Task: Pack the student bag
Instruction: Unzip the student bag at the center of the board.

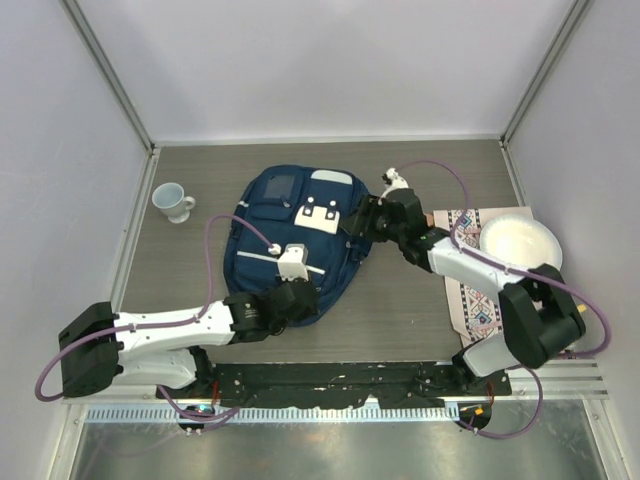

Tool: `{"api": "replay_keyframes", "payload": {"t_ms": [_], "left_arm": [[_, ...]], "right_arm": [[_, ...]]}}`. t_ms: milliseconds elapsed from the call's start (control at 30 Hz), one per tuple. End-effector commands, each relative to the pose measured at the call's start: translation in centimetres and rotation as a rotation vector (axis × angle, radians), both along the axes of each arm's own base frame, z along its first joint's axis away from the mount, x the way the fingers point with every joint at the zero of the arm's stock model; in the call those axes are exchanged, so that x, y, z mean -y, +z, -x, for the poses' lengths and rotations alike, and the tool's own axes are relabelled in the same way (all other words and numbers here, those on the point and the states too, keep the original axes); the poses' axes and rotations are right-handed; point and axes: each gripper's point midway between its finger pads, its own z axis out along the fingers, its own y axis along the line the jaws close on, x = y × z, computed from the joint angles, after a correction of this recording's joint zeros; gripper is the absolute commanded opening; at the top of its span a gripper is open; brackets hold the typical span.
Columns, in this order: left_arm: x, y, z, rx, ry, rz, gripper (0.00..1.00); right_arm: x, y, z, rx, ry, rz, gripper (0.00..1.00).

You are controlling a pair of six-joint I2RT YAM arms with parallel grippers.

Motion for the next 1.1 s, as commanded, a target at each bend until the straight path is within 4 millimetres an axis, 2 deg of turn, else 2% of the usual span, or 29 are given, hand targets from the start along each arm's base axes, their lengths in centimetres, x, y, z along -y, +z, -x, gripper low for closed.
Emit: {"api": "replay_keyframes", "payload": {"t_ms": [0,133,400,500,633,900,1033,1067], "left_arm": [[2.0,1.6,0.7,0.003,-0.059,0.074,0.00],[2.2,2.2,0.4,0.025,-0.057,0.095,0.00],[2.9,2.8,-0.1,0.051,-0.055,0.122,0.00],[3.6,2.9,-0.1,0.049,-0.076,0.130,0.00],[4.3,3.0,0.1,0.043,-0.099,0.137,0.00],[4.2,3.4,0.3,0.053,-0.110,0.168,0.00],[3.4,3.1,0.5,0.055,-0.103,0.163,0.00],[3.2,3.0,0.6,0.053,-0.102,0.164,0.00]], "right_arm": [[0.3,3.7,1.4,0.084,-0.044,-0.162,0.63],[-0.6,3.6,3.6,0.053,0.006,-0.251,0.63],[-3.2,2.7,7.7,0.009,0.109,-0.279,0.63],[-4.3,2.1,8.4,-0.006,0.134,-0.281,0.63],[-4.6,1.1,8.2,-0.022,0.113,-0.265,0.60],[-4.2,0.3,6.5,-0.003,0.071,-0.179,0.36],[-3.9,0.4,5.7,0.023,0.051,-0.144,0.14],[-3.8,0.5,5.3,0.027,0.045,-0.126,0.04]]}}
